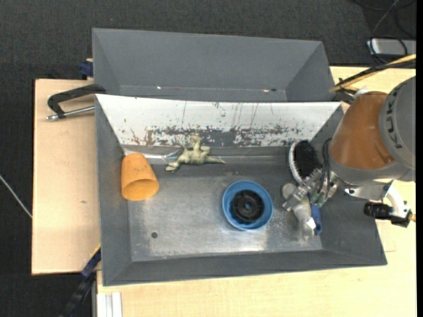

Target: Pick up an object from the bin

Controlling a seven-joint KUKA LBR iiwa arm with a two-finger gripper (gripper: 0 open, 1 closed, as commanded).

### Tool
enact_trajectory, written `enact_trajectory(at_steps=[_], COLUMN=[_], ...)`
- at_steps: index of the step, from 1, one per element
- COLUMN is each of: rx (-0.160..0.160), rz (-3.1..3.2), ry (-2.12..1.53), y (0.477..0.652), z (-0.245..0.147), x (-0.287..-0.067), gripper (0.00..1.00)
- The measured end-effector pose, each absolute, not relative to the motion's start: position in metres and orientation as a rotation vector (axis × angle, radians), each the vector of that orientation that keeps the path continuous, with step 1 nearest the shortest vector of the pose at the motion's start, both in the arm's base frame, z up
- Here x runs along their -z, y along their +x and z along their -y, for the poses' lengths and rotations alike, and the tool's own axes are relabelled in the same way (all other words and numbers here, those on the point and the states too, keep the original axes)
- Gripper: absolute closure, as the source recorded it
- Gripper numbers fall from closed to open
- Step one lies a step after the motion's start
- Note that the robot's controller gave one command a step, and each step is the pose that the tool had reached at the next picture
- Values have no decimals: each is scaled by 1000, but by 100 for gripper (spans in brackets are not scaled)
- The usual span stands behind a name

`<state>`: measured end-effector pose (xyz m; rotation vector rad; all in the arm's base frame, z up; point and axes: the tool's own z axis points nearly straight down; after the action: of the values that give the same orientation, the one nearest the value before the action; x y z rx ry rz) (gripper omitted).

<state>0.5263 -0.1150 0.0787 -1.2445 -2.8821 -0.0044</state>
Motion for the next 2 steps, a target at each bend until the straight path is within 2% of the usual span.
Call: enact_trajectory(at_steps=[1, 2], rx=[5, 3], rz=[2897, 2892], ry=[-1247, -1242], y=[529, 530], z=[115, 114], x=[-155, -159], gripper=[100, 100])
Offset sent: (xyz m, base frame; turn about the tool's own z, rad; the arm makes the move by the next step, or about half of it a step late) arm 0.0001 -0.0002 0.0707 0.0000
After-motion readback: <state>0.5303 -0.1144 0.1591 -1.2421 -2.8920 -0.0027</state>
